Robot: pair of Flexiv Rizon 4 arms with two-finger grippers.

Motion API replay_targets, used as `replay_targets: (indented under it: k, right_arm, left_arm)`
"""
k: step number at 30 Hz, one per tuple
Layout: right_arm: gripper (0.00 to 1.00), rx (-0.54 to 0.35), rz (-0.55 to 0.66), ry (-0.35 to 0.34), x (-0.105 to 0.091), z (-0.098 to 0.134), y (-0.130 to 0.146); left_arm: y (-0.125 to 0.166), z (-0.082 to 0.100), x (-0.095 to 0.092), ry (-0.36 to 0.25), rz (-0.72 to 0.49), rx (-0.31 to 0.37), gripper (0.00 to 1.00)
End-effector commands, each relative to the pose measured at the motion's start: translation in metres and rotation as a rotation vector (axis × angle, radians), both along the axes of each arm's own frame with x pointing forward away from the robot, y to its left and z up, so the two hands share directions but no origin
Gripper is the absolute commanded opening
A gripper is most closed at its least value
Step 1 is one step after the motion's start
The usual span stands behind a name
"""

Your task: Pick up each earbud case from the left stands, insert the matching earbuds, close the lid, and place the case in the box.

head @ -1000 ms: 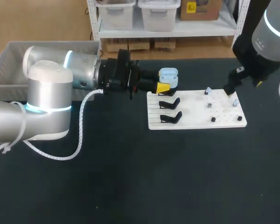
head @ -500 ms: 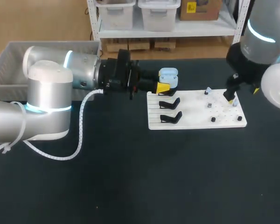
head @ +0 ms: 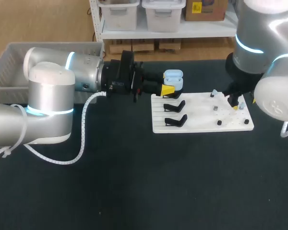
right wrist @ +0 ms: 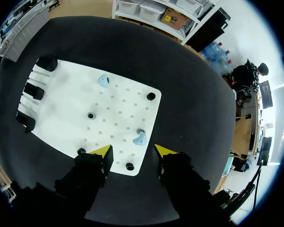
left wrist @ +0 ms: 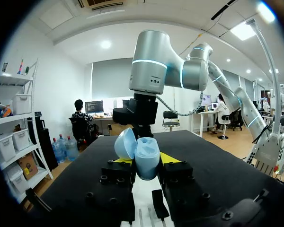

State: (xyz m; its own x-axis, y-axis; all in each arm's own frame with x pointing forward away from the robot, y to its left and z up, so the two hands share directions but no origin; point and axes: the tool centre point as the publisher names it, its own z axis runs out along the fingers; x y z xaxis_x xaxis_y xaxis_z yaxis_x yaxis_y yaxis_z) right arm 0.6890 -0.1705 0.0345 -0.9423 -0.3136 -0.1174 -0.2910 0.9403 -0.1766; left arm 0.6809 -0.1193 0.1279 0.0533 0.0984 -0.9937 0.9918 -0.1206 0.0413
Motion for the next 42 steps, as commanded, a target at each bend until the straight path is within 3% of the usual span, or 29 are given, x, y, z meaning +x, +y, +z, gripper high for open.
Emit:
replay_targets:
  k: [1,12,42]
  right_arm:
    - [0.49,-0.014,-0.017,-0.009,0.003,-0.004,0.003]
    - [0.46,-0.055,-0.065,-0.048,0.009,-0.011,-0.004]
    - [0.30,-0.050,-0.088,-0.066,0.013,-0.021,-0.010]
  left_arm:
    - [0.000,-0.001,-0.001,-0.003,0.004,-0.003,0.00]
    - [0.000,-0.001,-0.001,-0.003,0.004,-0.003,0.00]
    - [0.000,-0.001,-0.001,-0.003,0.004,-0.003,0.00]
